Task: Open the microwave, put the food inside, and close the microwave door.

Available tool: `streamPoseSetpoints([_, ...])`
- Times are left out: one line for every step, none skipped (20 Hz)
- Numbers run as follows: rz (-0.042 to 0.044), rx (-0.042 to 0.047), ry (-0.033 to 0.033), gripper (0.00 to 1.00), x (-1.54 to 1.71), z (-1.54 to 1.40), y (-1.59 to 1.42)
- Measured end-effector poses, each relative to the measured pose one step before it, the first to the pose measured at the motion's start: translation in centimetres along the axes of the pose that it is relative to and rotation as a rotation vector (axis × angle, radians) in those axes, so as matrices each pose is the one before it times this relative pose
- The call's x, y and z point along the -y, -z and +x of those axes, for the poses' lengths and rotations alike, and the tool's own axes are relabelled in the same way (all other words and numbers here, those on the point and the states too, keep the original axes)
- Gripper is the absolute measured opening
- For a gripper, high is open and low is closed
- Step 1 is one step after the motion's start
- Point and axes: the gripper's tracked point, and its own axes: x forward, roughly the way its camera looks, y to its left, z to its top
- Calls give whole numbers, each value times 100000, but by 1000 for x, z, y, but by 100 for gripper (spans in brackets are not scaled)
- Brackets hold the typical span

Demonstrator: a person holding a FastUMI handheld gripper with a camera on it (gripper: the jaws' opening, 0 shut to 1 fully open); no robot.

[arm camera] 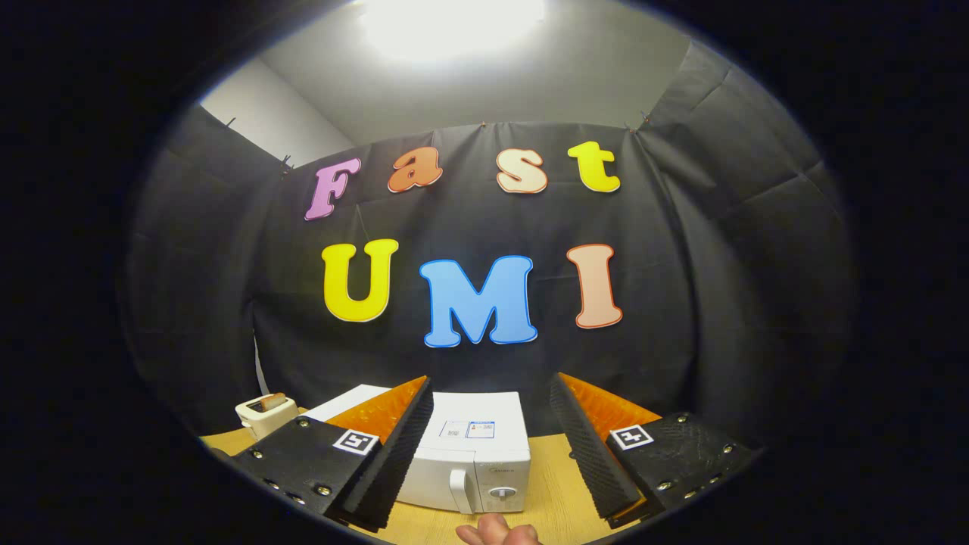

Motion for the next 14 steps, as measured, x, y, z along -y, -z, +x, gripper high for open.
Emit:
streamPoseSetpoints([-521,964,26,96,195,-397,-746])
streamPoseSetpoints([-658,695,122,96,334,-335,-218])
streamPoseSetpoints([-766,619,361,96,381,-367,-72])
streamPoseSetpoints([-304,415,362,96,316,-282,197])
streamPoseSetpoints([71,-234,-64,96,345,-220,439])
streamPoseSetpoints([30,-800,-603,96,245,-278,773])
streamPoseSetpoints([-26,-845,-264,96,413,-257,779])
streamPoseSetpoints([-66,-946,-506,96,423,-106,749])
streamPoseSetpoints([-508,-288,-776,96,405,-133,650])
streamPoseSetpoints([-425,162,681,96,934,-25,535])
streamPoseSetpoints([-279,631,747,96,957,-90,714])
streamPoseSetpoints([-698,1182,778,96,935,-103,888])
streamPoseSetpoints([-752,992,565,96,941,-159,1376])
streamPoseSetpoints([-122,1015,-462,96,594,-93,1700])
